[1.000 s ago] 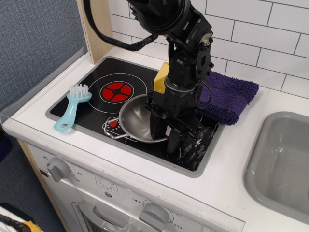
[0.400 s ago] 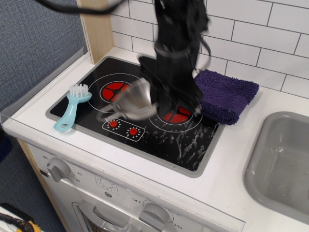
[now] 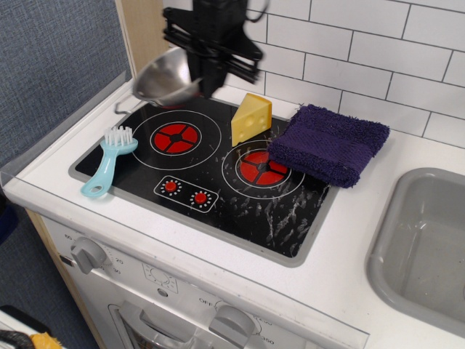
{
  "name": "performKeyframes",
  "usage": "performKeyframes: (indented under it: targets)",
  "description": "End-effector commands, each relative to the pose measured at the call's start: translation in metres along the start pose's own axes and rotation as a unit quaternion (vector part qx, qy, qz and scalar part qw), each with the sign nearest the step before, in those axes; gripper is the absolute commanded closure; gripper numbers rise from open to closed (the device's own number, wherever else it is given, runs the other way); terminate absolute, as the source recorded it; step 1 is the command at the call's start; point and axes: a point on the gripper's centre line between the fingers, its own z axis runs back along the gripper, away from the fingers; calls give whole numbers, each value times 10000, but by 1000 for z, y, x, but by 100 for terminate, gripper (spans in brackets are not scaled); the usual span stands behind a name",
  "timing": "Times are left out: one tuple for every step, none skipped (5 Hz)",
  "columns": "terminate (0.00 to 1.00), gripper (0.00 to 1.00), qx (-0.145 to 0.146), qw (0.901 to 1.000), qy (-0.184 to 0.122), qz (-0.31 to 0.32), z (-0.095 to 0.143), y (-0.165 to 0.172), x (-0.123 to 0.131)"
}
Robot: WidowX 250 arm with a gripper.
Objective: Move the pot to the bottom middle of stove
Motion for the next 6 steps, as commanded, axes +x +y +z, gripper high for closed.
performKeyframes:
  targets:
    - [0, 100, 191, 9995, 59, 257, -22, 44, 28]
    - [0, 100, 180, 9995, 169, 173, -38, 41, 37]
    - [0, 100, 219, 9994, 231, 128, -53, 41, 43]
    - [0, 0, 198, 9992, 345, 74, -65, 40, 43]
    - [0, 0, 156, 9992, 360, 45, -64, 38, 43]
    - [0, 0, -44, 9996, 185, 199, -50, 40, 44]
